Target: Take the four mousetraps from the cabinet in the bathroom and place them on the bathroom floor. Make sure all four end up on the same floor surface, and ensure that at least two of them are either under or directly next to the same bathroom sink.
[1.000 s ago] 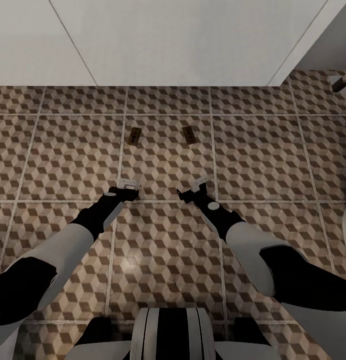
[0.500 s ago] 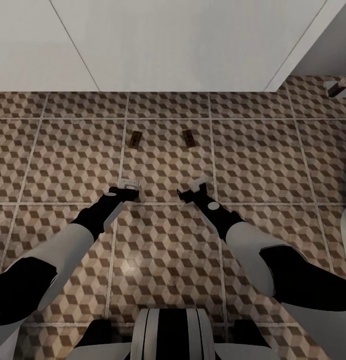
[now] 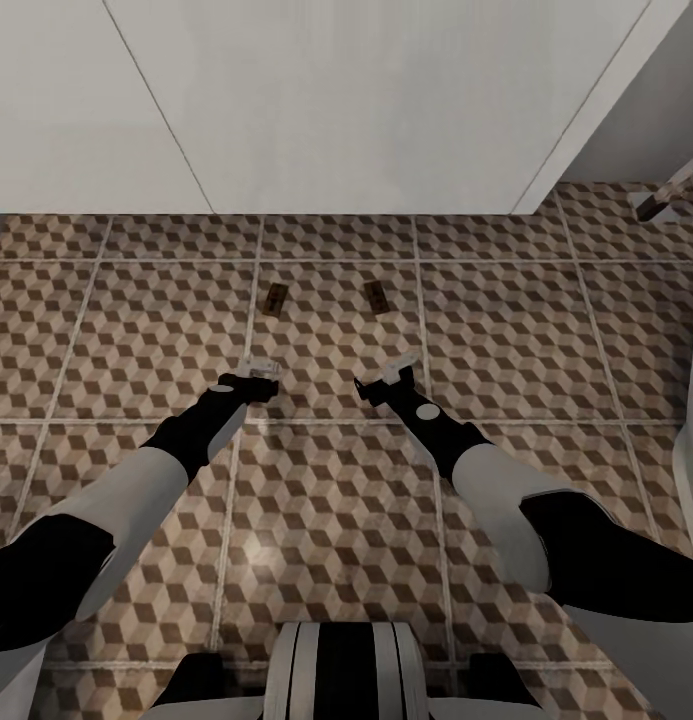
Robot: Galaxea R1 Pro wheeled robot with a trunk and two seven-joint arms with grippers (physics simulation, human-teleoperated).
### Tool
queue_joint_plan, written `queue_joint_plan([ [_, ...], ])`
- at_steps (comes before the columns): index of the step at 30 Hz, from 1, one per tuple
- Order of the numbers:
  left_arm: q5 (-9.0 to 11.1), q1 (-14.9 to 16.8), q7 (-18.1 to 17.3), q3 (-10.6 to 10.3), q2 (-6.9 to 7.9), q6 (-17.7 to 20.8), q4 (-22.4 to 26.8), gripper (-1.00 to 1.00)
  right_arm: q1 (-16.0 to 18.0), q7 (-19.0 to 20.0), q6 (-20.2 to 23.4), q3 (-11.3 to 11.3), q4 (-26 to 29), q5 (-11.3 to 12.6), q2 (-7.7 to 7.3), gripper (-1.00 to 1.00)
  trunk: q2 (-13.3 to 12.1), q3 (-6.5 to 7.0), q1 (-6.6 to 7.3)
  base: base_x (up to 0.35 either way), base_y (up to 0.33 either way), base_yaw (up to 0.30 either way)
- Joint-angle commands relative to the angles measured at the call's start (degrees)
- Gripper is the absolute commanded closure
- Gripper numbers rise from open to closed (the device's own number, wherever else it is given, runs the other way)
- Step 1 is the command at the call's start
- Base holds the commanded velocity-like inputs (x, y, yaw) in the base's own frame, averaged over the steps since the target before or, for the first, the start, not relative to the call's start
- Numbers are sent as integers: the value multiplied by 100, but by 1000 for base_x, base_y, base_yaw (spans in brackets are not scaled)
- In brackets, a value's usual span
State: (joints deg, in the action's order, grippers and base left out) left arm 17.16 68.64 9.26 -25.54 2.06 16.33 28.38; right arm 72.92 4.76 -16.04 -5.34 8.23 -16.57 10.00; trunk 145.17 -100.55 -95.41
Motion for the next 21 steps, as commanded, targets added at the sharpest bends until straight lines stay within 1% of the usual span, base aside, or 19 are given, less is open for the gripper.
queue_joint_plan([
  [1, 61, 1, 49, -48, 8, 28, 13, -100, 3, -1, -13, -28, -6, 14, 0, -100, 0, 20, 3, 0, 0, 0],
  [8, 65, 1, 42, -48, 2, 28, -29, -100, 0, -1, -13, -28, -6, 14, 0, -100, -10, 175, 21, 0, 0, 0],
  [21, 67, -38, 26, -48, -76, 5, -159, -100, -20, 3, -13, -28, -10, 14, 0, -100, -27, 463, 54, 0, 0, 0],
])
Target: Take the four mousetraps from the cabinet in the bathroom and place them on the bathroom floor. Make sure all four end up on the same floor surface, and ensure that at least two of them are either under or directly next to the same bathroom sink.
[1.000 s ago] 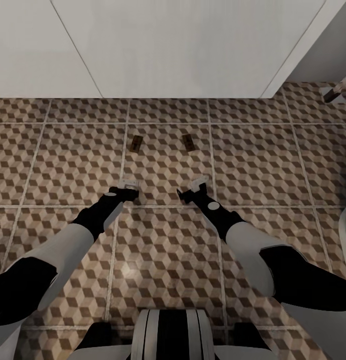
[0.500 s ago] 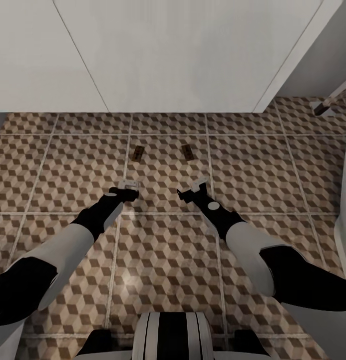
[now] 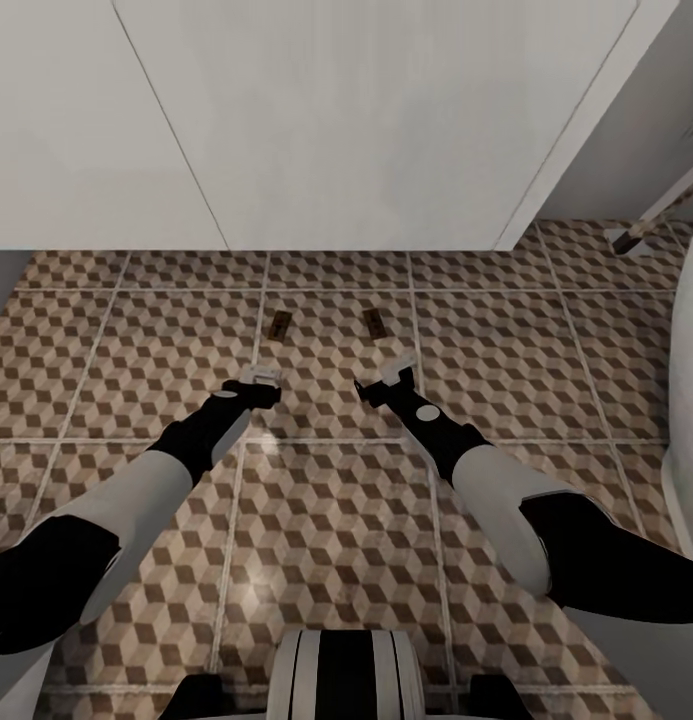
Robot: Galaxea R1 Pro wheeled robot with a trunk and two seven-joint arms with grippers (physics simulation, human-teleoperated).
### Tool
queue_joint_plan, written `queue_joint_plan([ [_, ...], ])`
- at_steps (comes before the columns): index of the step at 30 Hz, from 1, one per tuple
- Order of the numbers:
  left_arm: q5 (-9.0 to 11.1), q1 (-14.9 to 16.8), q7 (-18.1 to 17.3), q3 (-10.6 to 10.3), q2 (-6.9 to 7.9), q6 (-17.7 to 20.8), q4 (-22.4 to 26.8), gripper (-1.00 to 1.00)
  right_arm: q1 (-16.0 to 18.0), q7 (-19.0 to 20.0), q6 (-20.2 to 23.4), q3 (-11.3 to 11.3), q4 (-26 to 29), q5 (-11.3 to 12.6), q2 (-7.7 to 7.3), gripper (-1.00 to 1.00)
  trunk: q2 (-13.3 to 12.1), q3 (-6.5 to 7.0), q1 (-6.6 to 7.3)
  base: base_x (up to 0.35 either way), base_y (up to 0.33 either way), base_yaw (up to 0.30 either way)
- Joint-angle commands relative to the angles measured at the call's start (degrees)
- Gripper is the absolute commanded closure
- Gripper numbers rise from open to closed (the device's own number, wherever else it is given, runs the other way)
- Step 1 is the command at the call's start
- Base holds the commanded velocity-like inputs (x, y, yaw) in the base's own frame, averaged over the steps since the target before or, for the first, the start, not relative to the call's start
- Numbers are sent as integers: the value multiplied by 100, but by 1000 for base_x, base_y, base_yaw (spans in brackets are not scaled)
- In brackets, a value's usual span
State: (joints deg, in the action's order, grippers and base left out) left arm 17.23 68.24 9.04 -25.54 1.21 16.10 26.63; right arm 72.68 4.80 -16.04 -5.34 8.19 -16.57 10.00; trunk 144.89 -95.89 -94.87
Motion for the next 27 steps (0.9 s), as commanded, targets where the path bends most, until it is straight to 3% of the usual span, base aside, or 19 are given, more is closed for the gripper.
queue_joint_plan([
  [1, 61, -9, 48, -47, 0, 26, 15, -100, 1, 0, -13, -28, -7, 13, 0, -100, 0, 20, 3, 0, 0, 0],
  [8, 61, -138, 46, -55, -55, -74, -3, -100, -24, 3, -96, -28, -9, 13, 0, -100, -10, 175, 21, 0, 0, 0],
  [13, 61, -298, 35, -58, -72, -559, -199, -100, -51, 3, -259, -31, -123, 13, 0, -100, -16, 286, 34, 0, 0, 0],
  [18, 61, -354, -102, -86, -244, -1165, -772, -100, -59, 4, -640, -31, -552, 9, 0, -100, -23, 396, 47, 0, 0, 0],
  [22, 61, -367, -231, -90, -359, -1637, -1279, -100, -91, 4, -804, -35, -666, 12, -102, -100, -29, 485, 57, 0, 0, 0],
  [27, 61, -372, -394, -94, -413, -1961, -1642, -100, -324, 4, -880, -36, -697, 13, -203, -100, -35, 596, 70, 0, 0, 0],
])
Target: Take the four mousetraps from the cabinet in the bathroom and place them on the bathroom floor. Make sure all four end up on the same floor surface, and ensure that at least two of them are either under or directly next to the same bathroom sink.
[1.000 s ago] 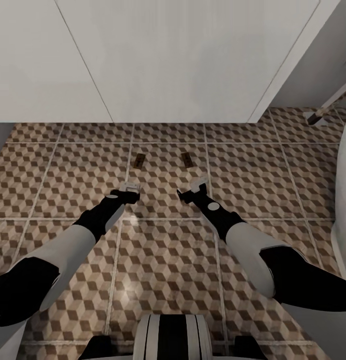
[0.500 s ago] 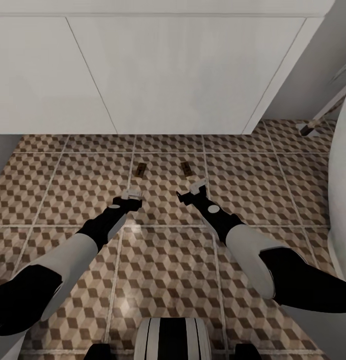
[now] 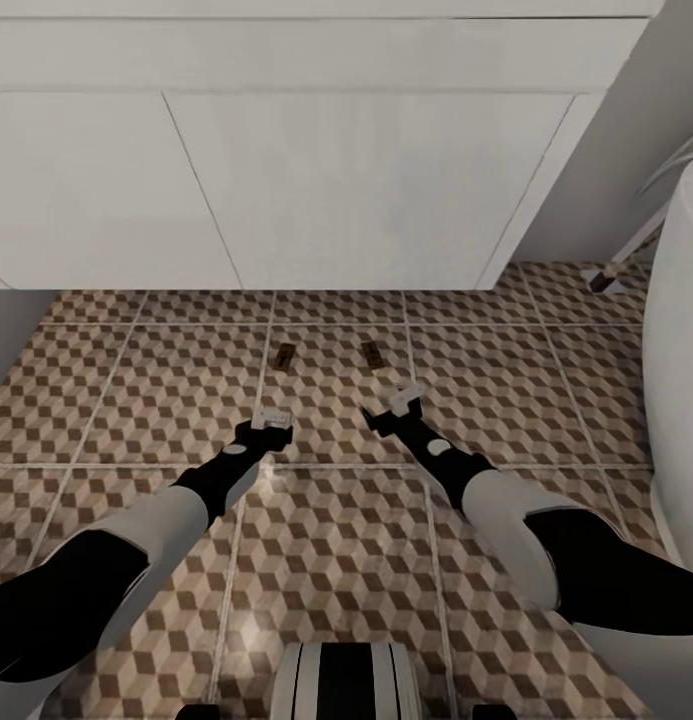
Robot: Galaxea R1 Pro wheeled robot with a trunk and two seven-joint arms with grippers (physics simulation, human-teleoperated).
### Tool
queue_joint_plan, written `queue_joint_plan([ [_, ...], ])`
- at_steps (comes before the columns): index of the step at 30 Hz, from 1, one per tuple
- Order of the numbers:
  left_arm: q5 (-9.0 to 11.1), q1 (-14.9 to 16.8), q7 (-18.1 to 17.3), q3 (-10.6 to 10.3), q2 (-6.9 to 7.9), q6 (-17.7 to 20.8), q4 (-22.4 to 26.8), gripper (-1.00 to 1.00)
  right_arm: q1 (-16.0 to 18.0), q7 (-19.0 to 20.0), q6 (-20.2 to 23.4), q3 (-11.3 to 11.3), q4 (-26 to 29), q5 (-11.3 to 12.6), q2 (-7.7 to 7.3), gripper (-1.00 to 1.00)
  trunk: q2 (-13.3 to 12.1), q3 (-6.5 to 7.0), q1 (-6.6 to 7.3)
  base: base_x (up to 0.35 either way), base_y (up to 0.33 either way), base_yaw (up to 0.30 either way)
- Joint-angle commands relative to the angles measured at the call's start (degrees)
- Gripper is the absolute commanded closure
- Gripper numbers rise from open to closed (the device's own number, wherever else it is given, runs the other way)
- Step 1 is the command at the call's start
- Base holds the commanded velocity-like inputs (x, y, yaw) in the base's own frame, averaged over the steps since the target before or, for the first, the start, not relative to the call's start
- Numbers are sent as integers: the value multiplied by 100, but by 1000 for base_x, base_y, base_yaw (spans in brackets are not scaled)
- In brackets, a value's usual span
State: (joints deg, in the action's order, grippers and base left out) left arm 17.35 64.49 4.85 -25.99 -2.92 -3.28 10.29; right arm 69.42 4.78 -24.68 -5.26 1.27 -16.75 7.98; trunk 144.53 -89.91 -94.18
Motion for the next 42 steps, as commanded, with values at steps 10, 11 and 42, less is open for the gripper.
queue_joint_plan([
  [10, 57, -168, -304, -50, -26, -1170, -417, -100, -173, 5, -272, -45, -12, 32, -60, -100, -12, 219, 26, 0, 0, 0],
  [11, 57, -183, -308, -49, -28, -1340, -497, -100, -177, 5, -281, -45, -12, 32, -60, -100, -14, 242, 29, 0, 0, 0],
  [42, 58, -633, -845, -47, -13, -3150, -1477, -100, -478, -3, -325, -42, -12, 24, -76, -100, -55, 928, 109, 0, 0, 0],
])
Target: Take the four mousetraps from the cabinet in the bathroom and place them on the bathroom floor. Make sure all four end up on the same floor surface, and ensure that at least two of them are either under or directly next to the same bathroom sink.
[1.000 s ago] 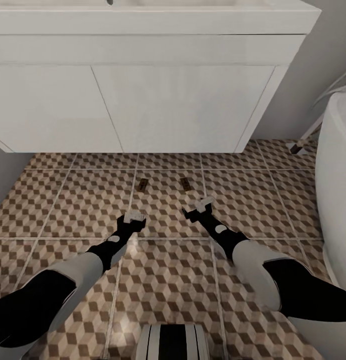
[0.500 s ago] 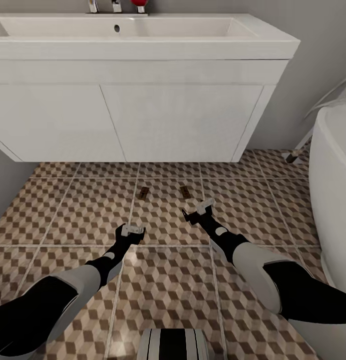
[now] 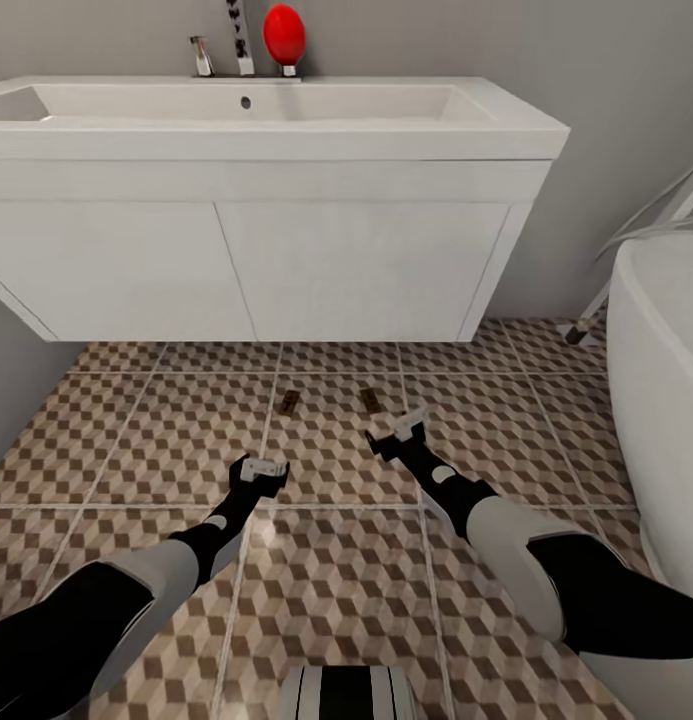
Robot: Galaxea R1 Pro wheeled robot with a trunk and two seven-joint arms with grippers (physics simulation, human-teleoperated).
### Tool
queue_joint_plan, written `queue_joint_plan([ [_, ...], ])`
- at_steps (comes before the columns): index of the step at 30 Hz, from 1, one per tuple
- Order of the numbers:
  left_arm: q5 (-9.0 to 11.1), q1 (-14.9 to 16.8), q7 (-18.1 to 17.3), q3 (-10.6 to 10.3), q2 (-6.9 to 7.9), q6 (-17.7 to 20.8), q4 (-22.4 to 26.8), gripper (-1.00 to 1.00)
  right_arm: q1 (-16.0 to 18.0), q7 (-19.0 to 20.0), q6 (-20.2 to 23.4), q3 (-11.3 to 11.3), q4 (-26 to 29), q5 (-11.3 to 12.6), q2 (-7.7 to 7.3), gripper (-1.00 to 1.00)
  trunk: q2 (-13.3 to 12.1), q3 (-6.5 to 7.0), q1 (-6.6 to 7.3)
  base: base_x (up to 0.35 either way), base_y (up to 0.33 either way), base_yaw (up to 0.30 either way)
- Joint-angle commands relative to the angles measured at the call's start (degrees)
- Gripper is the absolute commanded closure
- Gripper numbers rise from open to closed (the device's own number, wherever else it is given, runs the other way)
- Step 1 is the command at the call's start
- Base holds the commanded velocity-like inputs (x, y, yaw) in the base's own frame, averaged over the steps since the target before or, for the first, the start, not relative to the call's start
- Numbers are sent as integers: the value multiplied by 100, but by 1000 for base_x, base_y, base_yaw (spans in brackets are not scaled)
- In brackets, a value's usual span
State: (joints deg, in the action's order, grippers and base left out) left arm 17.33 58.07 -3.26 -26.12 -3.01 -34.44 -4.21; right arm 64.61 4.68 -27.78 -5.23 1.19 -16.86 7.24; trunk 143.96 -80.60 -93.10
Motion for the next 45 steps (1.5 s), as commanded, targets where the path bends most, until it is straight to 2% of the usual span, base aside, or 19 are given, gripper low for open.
queue_joint_plan([
  [1, 60, 0, -31, -33, -5, -35, -27, -100, -5, 7, -16, -44, -5, 35, -5, -100, 0, 19, 3, 0, 0, 0],
  [24, 68, -126, -3, -33, -14, -6, -27, -100, -285, 7, -8, -41, -5, 37, -105, -100, -31, 528, 62, 0, 0, 0],
  [33, 68, -192, 0, -33, -22, -2, -27, -100, -394, 7, -15, -40, -5, 34, -192, -100, -43, 728, 86, 0, 0, 0],
  [45, 68, -241, 5, -33, -24, -2, -27, -100, -585, 7, -17, -39, -5, 34, -215, -100, -59, 994, 117, 0, 0, 0],
])
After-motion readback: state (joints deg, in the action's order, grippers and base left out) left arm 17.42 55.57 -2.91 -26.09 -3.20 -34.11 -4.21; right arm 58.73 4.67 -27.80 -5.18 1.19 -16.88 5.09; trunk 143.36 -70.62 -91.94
